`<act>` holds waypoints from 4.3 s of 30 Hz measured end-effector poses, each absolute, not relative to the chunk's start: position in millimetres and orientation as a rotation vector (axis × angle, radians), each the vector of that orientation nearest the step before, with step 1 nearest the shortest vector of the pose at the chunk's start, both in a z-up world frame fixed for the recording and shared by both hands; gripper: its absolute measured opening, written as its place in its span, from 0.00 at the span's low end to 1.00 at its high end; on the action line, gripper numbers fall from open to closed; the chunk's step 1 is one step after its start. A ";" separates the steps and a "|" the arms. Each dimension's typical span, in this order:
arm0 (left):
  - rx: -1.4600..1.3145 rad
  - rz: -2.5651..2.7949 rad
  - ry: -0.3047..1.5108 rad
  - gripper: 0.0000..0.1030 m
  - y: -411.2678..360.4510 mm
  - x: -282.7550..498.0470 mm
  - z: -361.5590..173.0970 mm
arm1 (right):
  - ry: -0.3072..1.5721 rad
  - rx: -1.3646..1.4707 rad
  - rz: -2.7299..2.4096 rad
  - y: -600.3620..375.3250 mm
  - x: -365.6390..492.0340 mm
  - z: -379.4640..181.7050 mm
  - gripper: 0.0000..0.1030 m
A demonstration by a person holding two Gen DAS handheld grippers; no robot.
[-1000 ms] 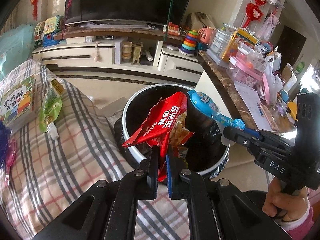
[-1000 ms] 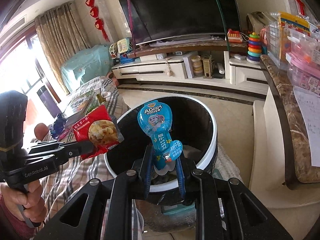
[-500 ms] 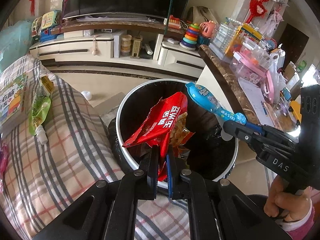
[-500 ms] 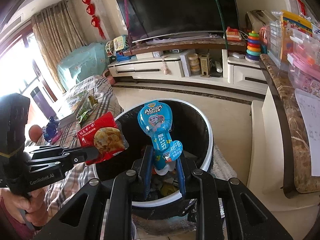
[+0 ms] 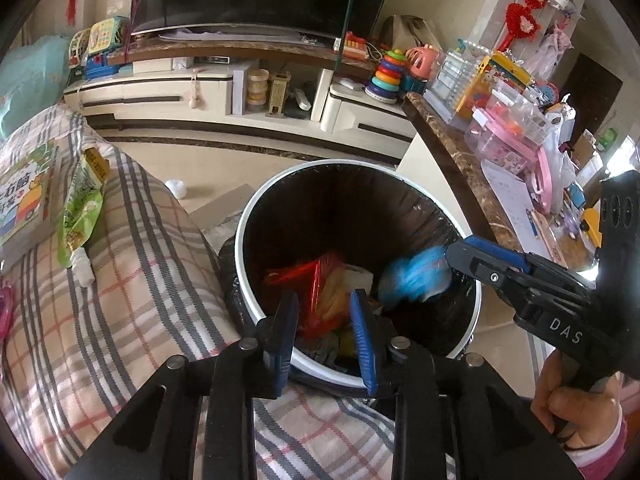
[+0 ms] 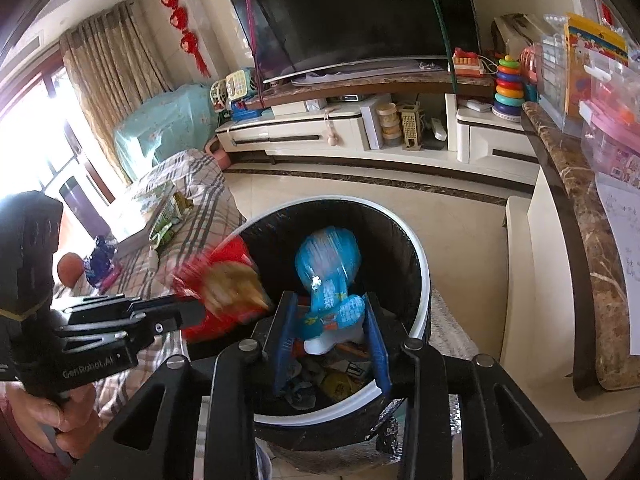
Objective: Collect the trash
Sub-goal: 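Open both tools to drop the red bag and blue packet into the bin, then move both open tools back toward the blue bag and pink packet on the bed, then grasp the blue Ampo bag with the left tool while the right tool grasps the pink packet, then carry the blue bag and pink packet with both tools over the bin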
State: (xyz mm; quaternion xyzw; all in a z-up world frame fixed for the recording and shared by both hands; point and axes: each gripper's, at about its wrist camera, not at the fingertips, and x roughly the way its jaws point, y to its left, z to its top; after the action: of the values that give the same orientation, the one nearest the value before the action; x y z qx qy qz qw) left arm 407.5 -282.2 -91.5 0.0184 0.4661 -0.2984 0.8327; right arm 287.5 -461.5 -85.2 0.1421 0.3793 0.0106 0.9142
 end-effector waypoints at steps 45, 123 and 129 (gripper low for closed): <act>-0.249 -0.186 0.930 0.61 -12.6 299.5 -75.5 | 0.798 0.318 0.340 -284.3 270.8 -91.8 0.95; -0.406 -0.166 0.906 0.17 27.7 295.7 -108.0 | 0.856 0.216 0.377 -173.9 322.8 -109.2 0.05; -0.380 -0.194 0.907 0.17 -0.5 287.2 -105.4 | 0.851 0.225 0.367 -203.5 299.6 -106.0 0.03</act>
State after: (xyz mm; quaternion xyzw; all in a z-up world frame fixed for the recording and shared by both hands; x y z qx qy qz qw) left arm 287.2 -0.5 -105.4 -0.1820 0.4350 -0.0930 0.8769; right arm 299.6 -203.5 -106.0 0.1084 0.4094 0.1766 0.8885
